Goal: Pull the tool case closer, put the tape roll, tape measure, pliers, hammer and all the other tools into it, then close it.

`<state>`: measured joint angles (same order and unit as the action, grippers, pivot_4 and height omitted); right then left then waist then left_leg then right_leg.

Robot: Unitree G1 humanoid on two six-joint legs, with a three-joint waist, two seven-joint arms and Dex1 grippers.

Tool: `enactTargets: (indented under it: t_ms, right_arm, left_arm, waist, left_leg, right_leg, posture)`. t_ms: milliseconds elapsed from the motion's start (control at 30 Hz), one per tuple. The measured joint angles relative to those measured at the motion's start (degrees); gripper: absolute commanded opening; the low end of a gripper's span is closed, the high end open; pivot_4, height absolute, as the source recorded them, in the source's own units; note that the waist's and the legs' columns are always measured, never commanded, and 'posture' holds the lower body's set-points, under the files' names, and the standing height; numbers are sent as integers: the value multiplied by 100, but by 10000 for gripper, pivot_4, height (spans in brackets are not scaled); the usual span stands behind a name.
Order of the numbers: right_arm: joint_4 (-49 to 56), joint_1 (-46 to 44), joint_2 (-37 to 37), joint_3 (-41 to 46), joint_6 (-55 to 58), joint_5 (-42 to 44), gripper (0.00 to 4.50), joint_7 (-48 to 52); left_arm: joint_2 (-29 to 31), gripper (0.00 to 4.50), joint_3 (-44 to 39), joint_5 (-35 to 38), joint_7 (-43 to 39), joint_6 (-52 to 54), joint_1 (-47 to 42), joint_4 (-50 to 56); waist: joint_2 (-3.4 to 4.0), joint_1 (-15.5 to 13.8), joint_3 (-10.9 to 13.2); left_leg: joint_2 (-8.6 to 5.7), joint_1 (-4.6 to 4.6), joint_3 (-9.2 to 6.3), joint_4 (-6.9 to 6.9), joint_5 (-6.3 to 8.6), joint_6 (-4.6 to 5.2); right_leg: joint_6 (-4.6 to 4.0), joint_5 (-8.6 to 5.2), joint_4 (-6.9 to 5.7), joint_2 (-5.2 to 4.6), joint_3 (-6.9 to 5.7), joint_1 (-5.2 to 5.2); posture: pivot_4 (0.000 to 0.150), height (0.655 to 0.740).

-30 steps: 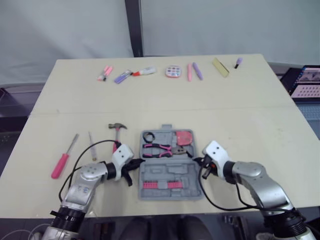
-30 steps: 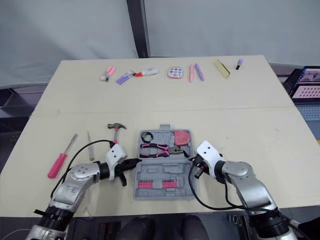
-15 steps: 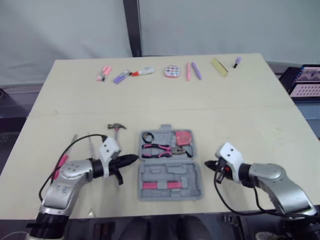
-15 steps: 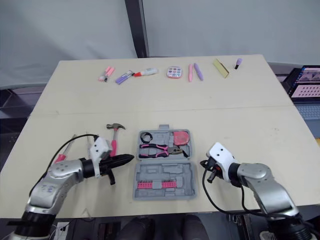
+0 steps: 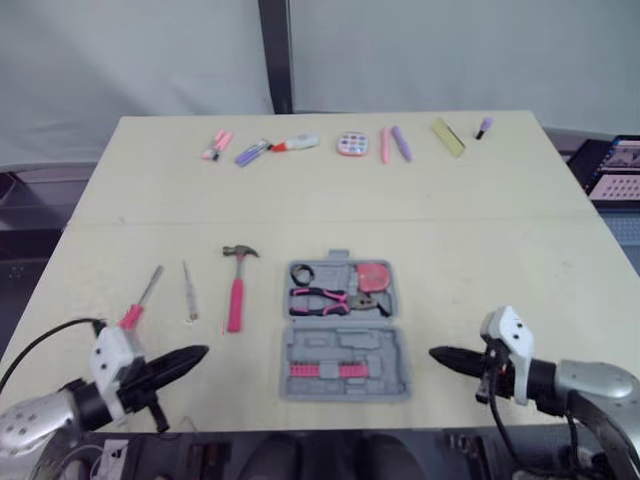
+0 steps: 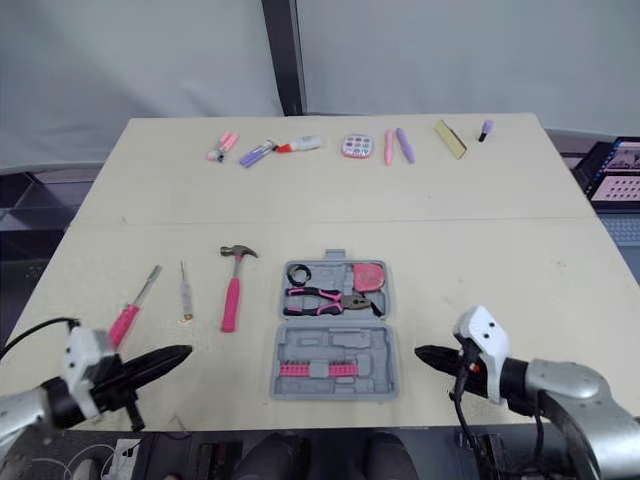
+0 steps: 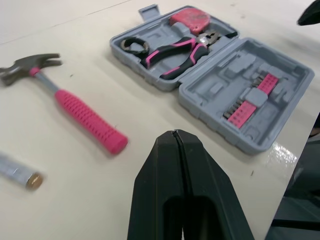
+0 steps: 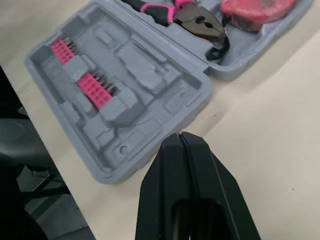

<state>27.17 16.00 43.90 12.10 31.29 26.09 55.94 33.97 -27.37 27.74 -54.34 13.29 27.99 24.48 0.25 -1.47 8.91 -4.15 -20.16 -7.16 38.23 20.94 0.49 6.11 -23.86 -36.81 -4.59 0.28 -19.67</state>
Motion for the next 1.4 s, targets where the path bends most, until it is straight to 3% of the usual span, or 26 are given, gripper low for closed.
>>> enactTargets:
  t_ms: [67, 133, 167, 200, 267, 333, 500, 600, 800, 967, 1200, 1400]
  right_arm:
    - [5, 109, 50, -1, -84, 1, 8469, 53]
    - [2, 163, 64, 4, -247, -5, 18003, 89]
    - [2, 176, 64, 4, -282, -5, 24828, 98]
    - [-3, 190, 64, 3, -334, -8, 26416, 109]
    - [-28, 274, 65, 3, -529, -23, 35730, 148]
    - [-70, 346, 66, -22, -628, -48, 44913, 181]
    - [-101, 379, 94, -38, -874, -108, 44913, 244]
    - [-200, 421, 9, 179, -1344, -42, 44913, 424]
    - [-426, 539, -58, 437, -2337, -7, 44913, 838]
    - [-493, 642, -366, 351, -2899, -37, 44913, 881]
    - [-411, 460, -390, 181, -2823, 163, 44913, 858]
    - [-361, 225, -392, 147, -2737, 267, 44913, 777]
  left_arm:
    - [-120, 17047, -34, 0, 56, -115, 128, 25]
    - [-270, 26415, -40, 2, 129, -223, 216, 107]
    - [-301, 33132, -37, 2, 146, -247, 233, 135]
    - [-335, 35148, -36, 1, 160, -286, 261, 164]
    - [-443, 44061, 35, -30, 158, -461, 488, 170]
    - [-494, 45000, 105, -97, 142, -584, 593, 157]
    - [-537, 45000, 149, -98, 173, -749, 648, 96]
    - [-860, 45000, 124, 138, 524, -511, 761, 181]
    - [-1570, 45000, -87, 745, 2151, 456, 901, 1074]
    - [-2225, 45000, 70, 823, 3405, 1024, 1011, 1604]
    - [-1945, 45000, 119, 831, 3653, 1311, 804, 1610]
    - [-1343, 45000, -264, 917, 4394, 2006, -508, 1276]
  waist:
    - [0, -4, 0]
    - [-1, 5, 0]
    - [-1, 6, 0]
    - [-1, 7, 0]
    - [-2, 11, 0]
    - [-2, 9, 1]
    - [-2, 9, 1]
    - [-11, 8, 5]
    - [-27, -3, 3]
    - [-32, -2, 0]
    - [-30, -3, -1]
    - [-28, -14, -3]
  left_leg:
    - [0, 2, -1, 2, 0, 0]
    - [2, 3, -1, 0, 0, 0]
    - [2, 3, -1, -2, 0, 0]
    - [2, 3, -1, -2, 0, 0]
    - [3, 3, 0, -6, 1, 1]
    - [3, 3, 0, -5, 1, 1]
    - [3, 3, 0, -4, 1, 1]
    - [3, 3, -1, -5, 2, 4]
    - [6, 6, 0, -1, 2, 4]
    - [7, 7, 2, -1, 2, 4]
    - [7, 7, 2, -1, 2, 3]
    - [3, 8, -5, 0, 0, 0]
  right_leg:
    - [0, 0, 2, 0, 0, 5]
    - [0, 0, 5, 2, 0, 6]
    - [0, 0, 4, 3, -1, 5]
    - [0, 0, 5, 3, -1, 5]
    - [0, 0, 9, 4, -2, 5]
    - [0, 0, 11, 4, -3, 7]
    - [0, 0, 12, 4, -3, 8]
    - [1, 0, 19, 4, -3, 12]
    - [2, 1, 20, 6, -2, 19]
    - [3, 2, 25, 9, -2, 21]
    - [3, 2, 25, 10, -1, 20]
    - [3, 2, 12, 8, -4, 17]
  posture:
    - [1500, 7400]
    - [1500, 7400]
    - [1500, 7400]
    - [1500, 7400]
    - [1500, 7400]
    - [1500, 7400]
    - [1500, 7400]
    - [1500, 7400]
    - [1500, 7400]
    - [1500, 7400]
    - [1500, 7400]
    - [1500, 7400]
